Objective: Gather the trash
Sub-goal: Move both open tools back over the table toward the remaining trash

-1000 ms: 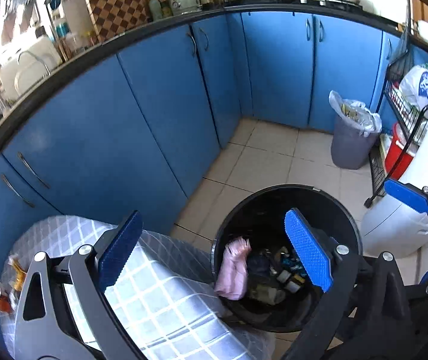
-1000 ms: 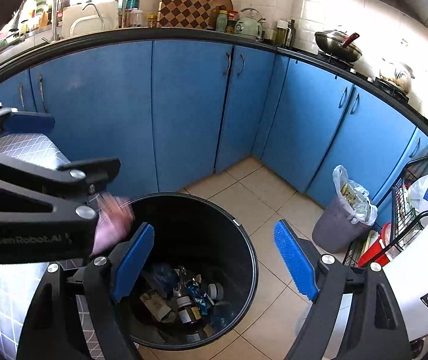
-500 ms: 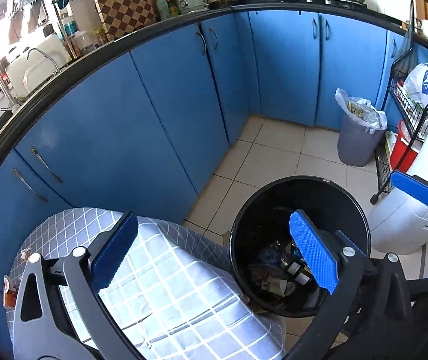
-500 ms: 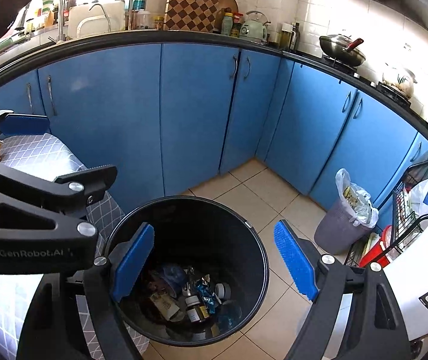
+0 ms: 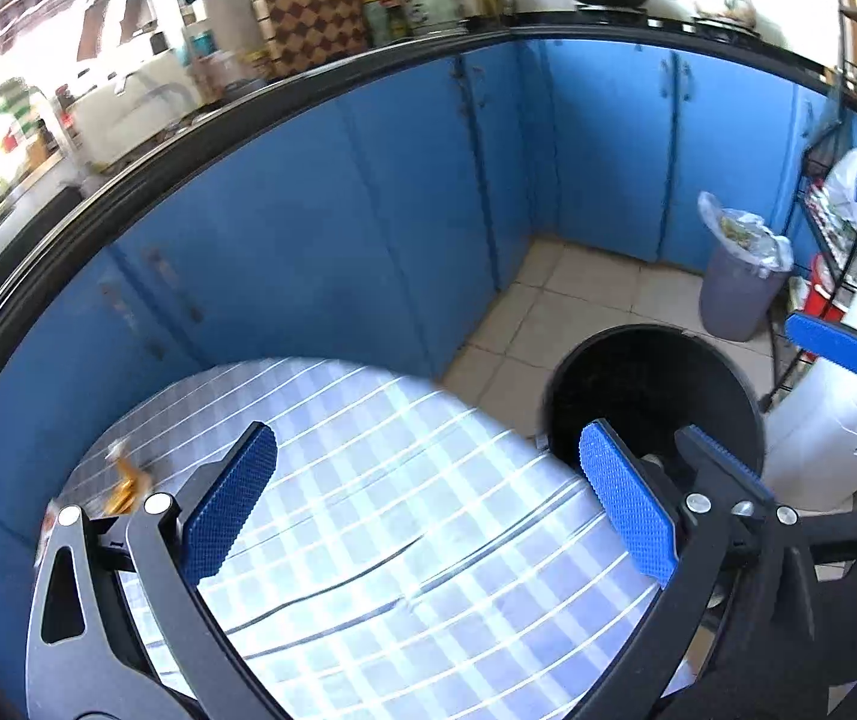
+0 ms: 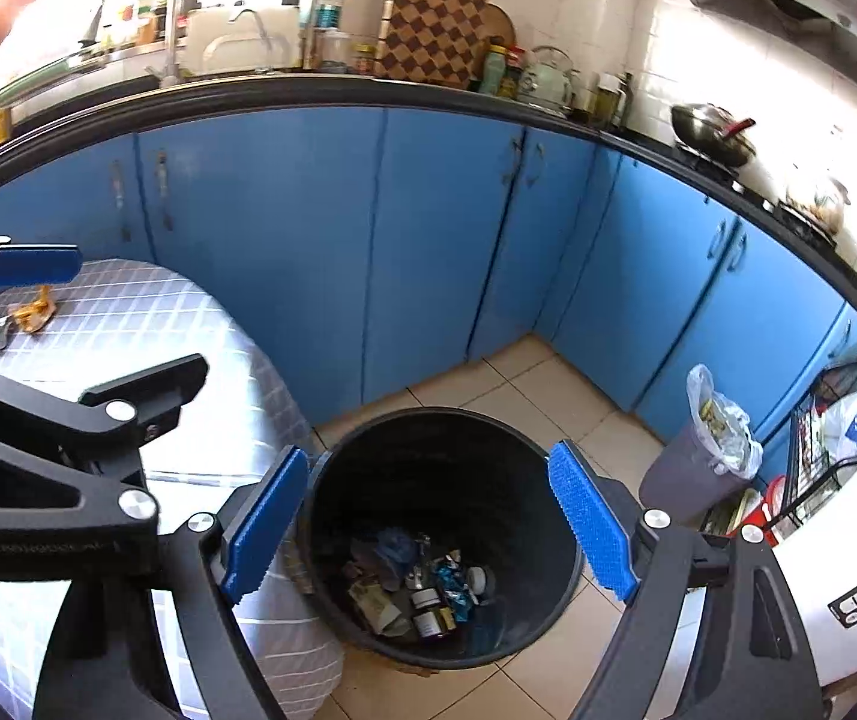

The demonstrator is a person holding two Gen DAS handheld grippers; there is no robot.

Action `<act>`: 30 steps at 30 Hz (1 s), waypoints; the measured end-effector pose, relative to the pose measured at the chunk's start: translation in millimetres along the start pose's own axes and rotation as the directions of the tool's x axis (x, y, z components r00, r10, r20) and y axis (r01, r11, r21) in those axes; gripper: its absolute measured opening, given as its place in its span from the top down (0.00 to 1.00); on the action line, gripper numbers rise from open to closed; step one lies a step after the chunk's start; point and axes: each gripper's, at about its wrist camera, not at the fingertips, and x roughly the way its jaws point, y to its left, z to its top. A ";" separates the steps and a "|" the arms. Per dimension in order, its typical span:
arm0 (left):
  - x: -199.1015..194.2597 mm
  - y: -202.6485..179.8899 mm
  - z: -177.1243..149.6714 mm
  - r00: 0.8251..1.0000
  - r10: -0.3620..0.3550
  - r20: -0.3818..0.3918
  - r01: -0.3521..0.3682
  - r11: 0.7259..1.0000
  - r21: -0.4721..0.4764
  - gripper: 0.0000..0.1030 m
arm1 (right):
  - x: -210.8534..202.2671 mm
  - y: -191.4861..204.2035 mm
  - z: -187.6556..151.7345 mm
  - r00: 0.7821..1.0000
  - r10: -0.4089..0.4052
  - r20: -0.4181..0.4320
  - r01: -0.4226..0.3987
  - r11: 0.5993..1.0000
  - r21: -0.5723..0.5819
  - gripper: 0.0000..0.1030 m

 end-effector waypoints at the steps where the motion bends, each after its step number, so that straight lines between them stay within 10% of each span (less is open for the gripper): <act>1: -2.8 8.4 -4.4 1.000 0.005 0.000 -0.005 1.000 -0.012 0.03 | -1.6 5.4 0.8 1.000 0.006 0.001 -0.006 1.000 -0.005 0.22; 11: -37.8 107.1 -53.3 0.994 0.109 -0.001 -0.108 0.983 -0.148 0.03 | -18.0 89.1 17.8 0.994 0.105 0.020 -0.102 0.990 -0.097 0.22; 30: -62.4 269.9 -196.7 0.922 0.342 -0.182 -0.381 0.885 -0.266 0.03 | -15.4 276.2 30.7 0.950 0.304 -0.071 -0.313 0.920 -0.238 0.22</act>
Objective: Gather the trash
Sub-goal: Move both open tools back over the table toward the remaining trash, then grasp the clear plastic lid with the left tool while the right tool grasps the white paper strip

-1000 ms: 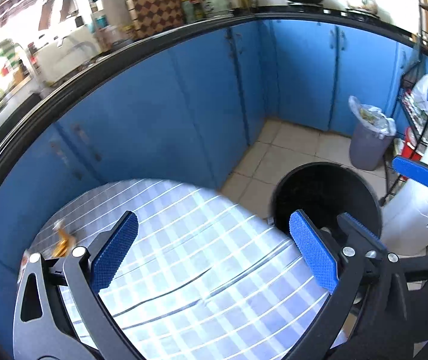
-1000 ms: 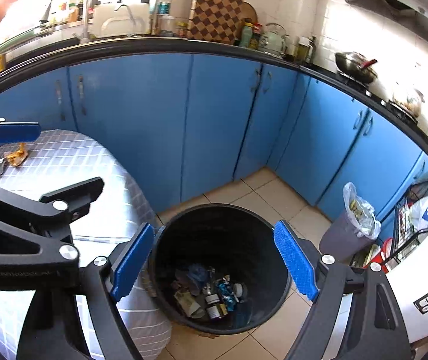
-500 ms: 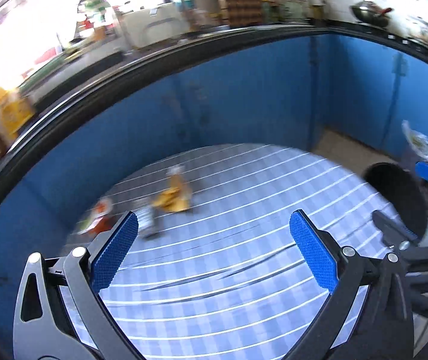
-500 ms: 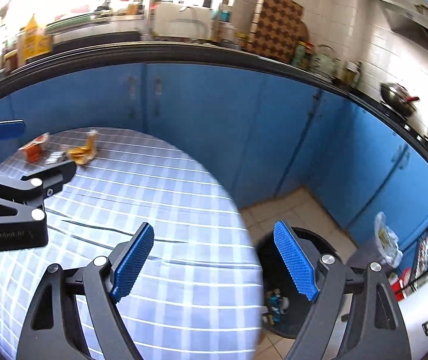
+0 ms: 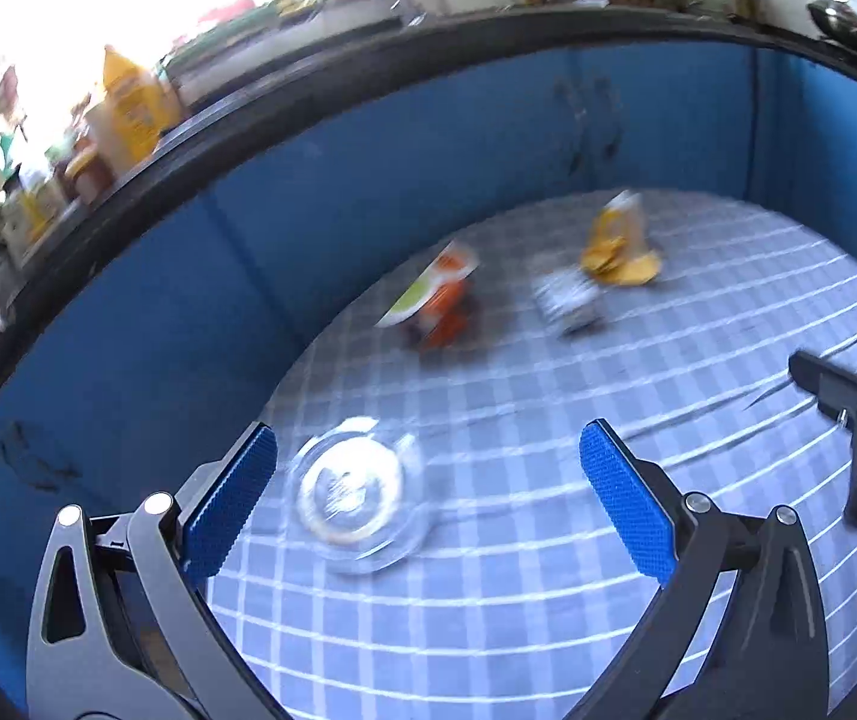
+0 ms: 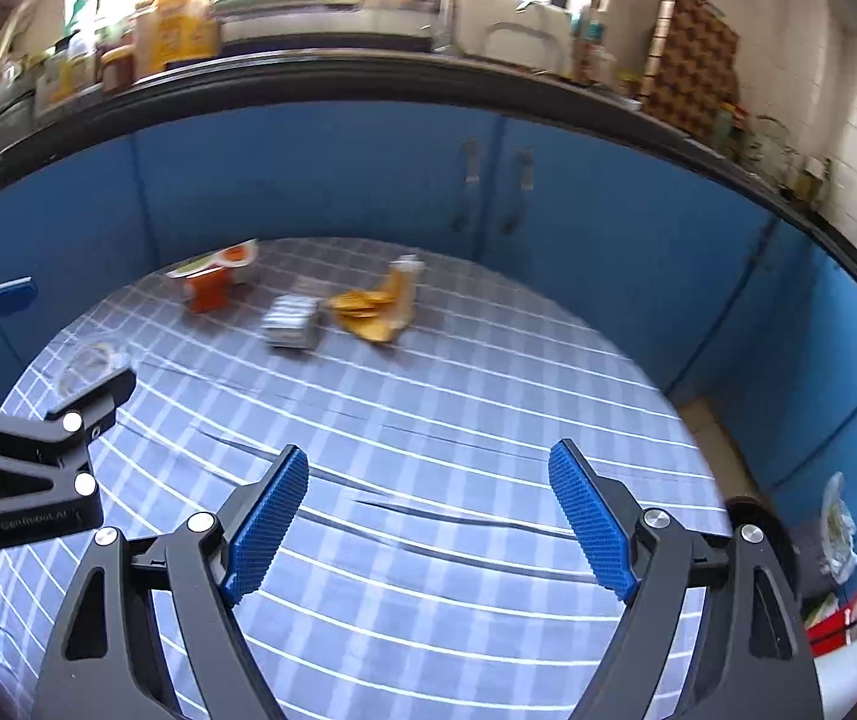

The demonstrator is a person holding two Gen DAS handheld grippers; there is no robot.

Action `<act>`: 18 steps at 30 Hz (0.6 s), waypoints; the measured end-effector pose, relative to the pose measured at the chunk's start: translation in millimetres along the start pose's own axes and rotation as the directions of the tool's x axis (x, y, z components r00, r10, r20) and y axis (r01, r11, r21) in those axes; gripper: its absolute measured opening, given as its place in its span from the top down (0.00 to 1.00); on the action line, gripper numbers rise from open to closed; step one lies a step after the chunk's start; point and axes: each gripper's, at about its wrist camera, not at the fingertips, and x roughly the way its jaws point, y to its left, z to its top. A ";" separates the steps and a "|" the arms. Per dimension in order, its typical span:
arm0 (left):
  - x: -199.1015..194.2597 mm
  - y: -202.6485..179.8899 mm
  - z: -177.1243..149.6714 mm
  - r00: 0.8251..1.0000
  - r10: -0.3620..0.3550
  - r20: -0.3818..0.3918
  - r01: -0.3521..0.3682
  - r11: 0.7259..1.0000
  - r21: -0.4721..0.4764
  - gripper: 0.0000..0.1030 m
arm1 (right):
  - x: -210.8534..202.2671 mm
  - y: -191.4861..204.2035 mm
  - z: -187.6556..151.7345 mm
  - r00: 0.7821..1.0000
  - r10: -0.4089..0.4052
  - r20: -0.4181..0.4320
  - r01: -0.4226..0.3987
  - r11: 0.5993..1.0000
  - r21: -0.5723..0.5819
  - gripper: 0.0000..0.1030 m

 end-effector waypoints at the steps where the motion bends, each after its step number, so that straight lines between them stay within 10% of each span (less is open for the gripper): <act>1: 4.1 7.6 -6.6 1.000 -0.003 -0.017 0.003 1.000 -0.008 0.03 | 4.8 8.7 2.0 1.000 0.009 -0.008 -0.009 1.000 -0.007 0.22; 18: 63.9 64.3 -36.5 0.965 -0.212 -0.156 0.191 0.972 -0.141 0.03 | 40.0 77.3 18.8 0.999 0.017 -0.052 -0.021 0.996 -0.081 0.22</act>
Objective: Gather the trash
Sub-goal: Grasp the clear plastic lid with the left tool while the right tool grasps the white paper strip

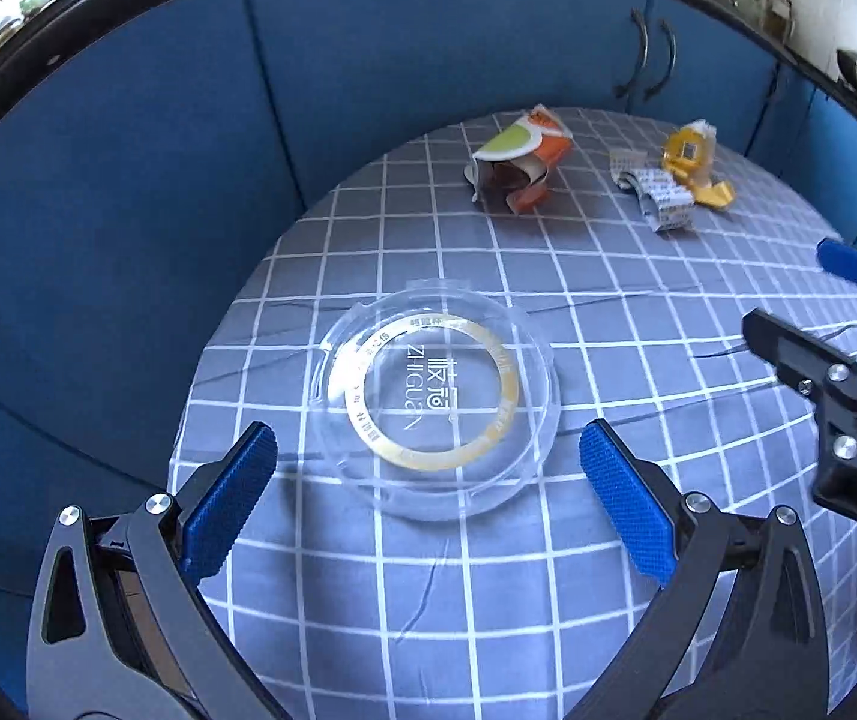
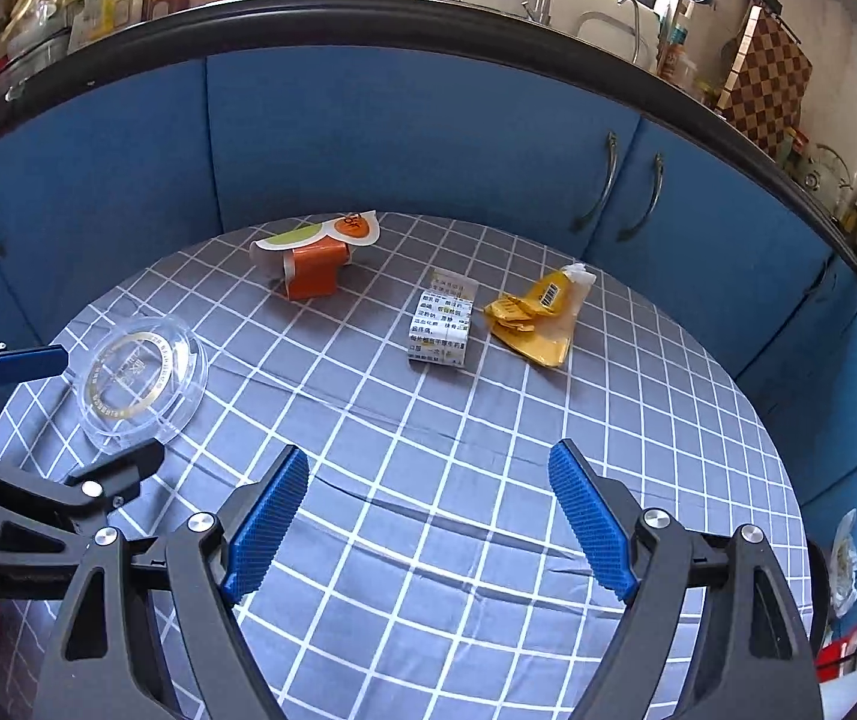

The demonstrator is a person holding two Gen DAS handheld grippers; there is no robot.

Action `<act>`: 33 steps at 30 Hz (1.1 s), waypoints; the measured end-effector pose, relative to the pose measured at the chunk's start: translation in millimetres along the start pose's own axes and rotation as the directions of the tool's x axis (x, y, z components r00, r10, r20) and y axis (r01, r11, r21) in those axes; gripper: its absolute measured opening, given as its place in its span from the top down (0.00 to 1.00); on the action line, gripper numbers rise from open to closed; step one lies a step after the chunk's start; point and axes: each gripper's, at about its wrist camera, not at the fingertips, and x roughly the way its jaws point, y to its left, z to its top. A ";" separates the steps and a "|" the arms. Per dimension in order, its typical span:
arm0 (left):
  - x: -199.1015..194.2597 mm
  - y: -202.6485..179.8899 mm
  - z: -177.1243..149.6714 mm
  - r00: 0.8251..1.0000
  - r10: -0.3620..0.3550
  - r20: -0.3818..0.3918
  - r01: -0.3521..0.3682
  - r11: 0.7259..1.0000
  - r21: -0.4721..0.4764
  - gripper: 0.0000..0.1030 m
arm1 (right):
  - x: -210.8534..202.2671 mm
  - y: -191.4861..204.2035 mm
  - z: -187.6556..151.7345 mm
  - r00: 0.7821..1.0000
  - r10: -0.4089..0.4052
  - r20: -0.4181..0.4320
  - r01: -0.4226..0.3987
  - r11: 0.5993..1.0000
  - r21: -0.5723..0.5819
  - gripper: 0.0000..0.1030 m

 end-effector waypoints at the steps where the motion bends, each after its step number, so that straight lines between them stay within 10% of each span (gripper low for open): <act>1: 1.5 -0.8 -0.3 1.000 -0.005 -0.005 0.005 1.000 -0.002 0.03 | 0.8 -0.7 0.6 1.000 -0.001 -0.002 0.001 1.000 0.001 0.22; 25: 8.0 15.1 36.3 0.997 0.016 0.076 -0.012 0.998 -0.055 0.18 | 35.9 3.5 31.3 0.999 0.046 -0.005 -0.046 0.999 0.017 0.22; 33: 22.2 20.7 55.3 0.996 0.043 0.080 -0.038 0.997 -0.065 0.18 | 64.7 -8.2 42.6 0.992 0.118 -0.047 -0.114 0.991 0.072 0.43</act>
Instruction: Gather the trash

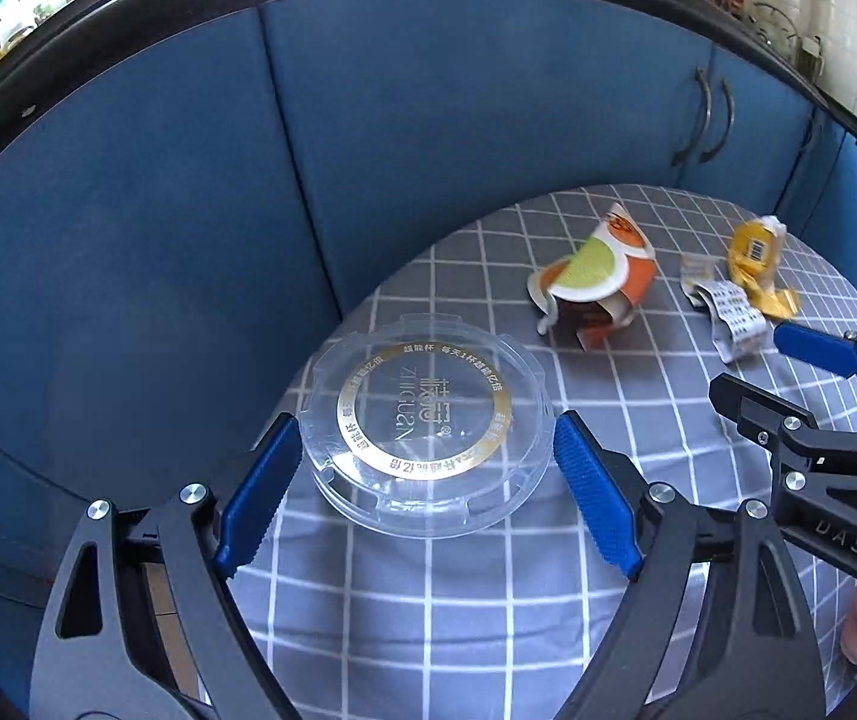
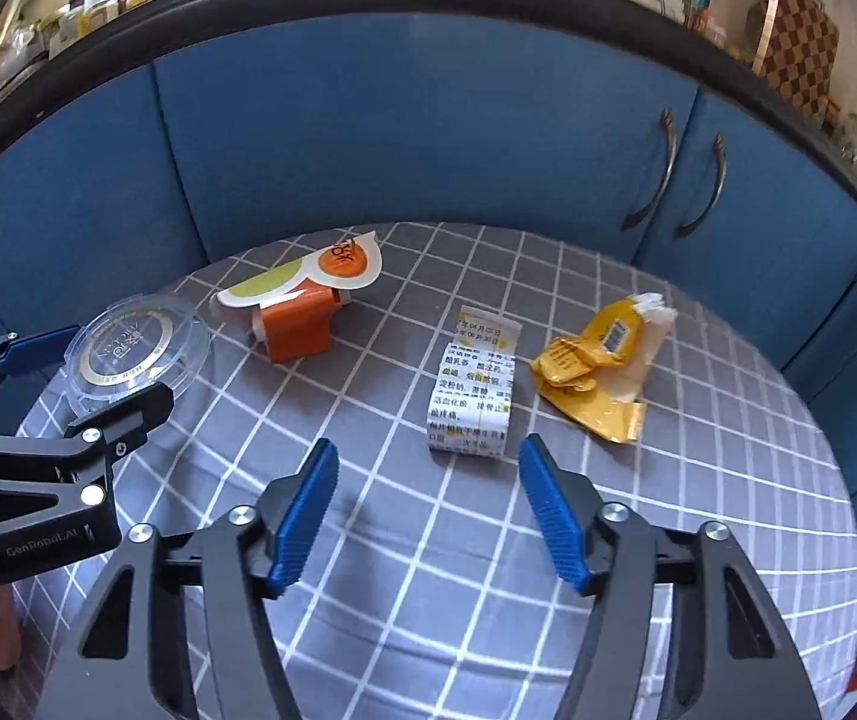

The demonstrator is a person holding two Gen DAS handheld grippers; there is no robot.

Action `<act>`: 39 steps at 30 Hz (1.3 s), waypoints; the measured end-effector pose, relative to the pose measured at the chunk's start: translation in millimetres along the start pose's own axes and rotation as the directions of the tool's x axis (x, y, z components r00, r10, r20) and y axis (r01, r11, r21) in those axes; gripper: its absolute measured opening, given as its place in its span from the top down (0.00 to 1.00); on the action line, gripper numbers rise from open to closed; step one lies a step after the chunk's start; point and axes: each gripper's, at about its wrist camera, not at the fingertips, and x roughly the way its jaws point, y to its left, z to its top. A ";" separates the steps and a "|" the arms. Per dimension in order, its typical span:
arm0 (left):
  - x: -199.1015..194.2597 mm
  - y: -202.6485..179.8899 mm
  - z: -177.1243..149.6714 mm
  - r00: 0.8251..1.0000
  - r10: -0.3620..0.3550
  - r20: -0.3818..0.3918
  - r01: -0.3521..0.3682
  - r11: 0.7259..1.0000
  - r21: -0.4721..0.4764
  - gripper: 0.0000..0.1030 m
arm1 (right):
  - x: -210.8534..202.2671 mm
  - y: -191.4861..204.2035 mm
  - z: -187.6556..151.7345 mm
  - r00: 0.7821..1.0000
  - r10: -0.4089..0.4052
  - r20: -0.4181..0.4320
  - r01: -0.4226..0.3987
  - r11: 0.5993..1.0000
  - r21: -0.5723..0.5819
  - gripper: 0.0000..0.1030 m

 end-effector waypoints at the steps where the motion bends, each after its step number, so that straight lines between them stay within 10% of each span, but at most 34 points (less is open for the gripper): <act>1: 1.9 0.7 1.0 1.000 0.002 -0.001 -0.002 1.000 -0.003 0.18 | 2.8 -1.2 1.2 1.000 0.007 -0.003 -0.007 1.000 0.006 0.44; 8: 8.7 0.4 2.8 1.000 0.015 -0.006 -0.015 1.000 -0.001 0.18 | 16.3 -4.7 6.0 0.999 0.042 -0.018 -0.041 0.999 0.020 0.59; 13: 9.3 -0.8 2.2 1.000 0.015 -0.009 -0.015 1.000 0.001 0.18 | 16.3 -1.5 7.7 0.998 0.063 -0.016 -0.063 0.998 0.010 0.92; 39: -44.4 -32.8 -23.5 0.999 -0.031 0.026 0.030 0.999 0.039 0.18 | -60.9 -11.1 -42.0 0.999 0.051 0.006 -0.052 0.998 0.038 0.98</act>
